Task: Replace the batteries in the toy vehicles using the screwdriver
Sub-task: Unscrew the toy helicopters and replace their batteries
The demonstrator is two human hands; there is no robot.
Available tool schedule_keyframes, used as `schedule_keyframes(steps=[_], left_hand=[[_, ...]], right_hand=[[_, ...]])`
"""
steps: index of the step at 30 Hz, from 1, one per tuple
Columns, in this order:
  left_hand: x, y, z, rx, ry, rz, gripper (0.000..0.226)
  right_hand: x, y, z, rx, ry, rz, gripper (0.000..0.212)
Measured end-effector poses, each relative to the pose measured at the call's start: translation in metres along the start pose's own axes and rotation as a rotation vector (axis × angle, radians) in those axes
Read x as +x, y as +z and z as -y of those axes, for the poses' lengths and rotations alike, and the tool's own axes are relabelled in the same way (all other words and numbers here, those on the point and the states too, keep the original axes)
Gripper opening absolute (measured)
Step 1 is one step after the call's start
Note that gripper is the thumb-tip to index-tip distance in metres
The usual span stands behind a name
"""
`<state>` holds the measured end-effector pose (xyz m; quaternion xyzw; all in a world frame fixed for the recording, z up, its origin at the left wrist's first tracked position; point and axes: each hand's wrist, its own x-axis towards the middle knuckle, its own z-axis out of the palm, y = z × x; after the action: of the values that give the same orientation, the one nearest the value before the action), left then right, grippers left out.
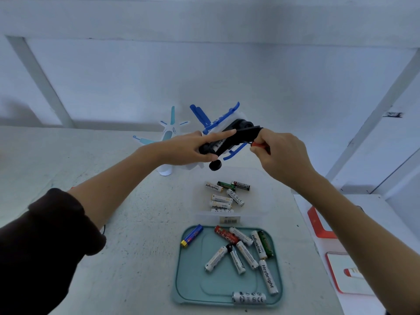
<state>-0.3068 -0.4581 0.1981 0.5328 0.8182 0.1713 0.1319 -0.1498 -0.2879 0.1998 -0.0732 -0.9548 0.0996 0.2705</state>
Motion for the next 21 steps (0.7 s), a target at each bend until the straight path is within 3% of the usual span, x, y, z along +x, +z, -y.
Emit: schedule_keyframes(steps=[15,21], left_hand=[[0.011,0.001,-0.012,0.073,0.01,0.083,0.06],[0.015,0.002,-0.008,-0.02,0.014,0.115,0.061]], right_hand=[[-0.037,0.002,-0.018,0.064,0.079,0.006,0.012],[-0.034,0.001,-0.016,0.1,0.076,-0.117,0.016]])
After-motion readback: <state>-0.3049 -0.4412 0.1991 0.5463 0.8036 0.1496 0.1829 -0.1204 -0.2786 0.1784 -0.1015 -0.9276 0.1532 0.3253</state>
